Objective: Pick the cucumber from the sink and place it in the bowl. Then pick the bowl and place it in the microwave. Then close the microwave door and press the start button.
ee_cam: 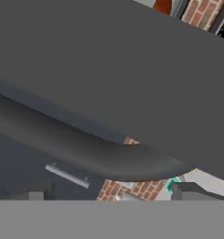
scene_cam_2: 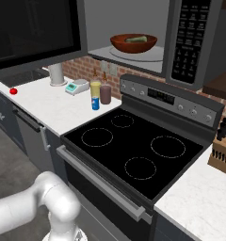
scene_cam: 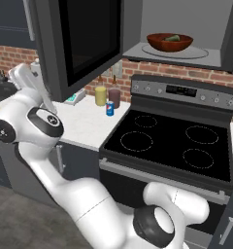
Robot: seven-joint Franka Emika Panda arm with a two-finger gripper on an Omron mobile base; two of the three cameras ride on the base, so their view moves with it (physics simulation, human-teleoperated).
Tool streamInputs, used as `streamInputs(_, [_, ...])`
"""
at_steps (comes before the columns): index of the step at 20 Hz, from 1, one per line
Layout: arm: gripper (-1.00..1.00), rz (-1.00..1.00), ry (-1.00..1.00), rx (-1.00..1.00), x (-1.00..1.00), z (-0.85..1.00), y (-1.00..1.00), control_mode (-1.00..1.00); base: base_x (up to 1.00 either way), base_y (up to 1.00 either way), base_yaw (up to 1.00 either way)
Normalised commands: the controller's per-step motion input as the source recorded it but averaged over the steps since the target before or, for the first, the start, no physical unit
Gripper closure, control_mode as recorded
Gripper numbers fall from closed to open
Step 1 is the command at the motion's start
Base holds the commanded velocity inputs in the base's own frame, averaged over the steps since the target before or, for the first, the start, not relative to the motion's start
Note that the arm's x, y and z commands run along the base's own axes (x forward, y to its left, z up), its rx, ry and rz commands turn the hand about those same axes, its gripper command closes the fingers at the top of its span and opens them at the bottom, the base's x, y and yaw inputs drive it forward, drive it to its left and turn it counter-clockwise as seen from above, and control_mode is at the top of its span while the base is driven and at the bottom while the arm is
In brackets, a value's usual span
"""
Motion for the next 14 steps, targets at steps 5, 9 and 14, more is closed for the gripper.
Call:
streamInputs(5, [-1.0, -0.03, -0.06, 0.15, 0.0, 0.0, -0.41, -1.0, 0.0, 0.0, 0.0])
streamInputs(9, [-1.0, -0.04, -0.02, 0.17, 0.0, 0.0, -0.57, -1.0, 0.0, 0.0, 0.0])
streamInputs(14, [-1.0, -0.04, -0.02, 0.18, -0.05, 0.0, -0.6, -1.0, 0.0, 0.0, 0.0])
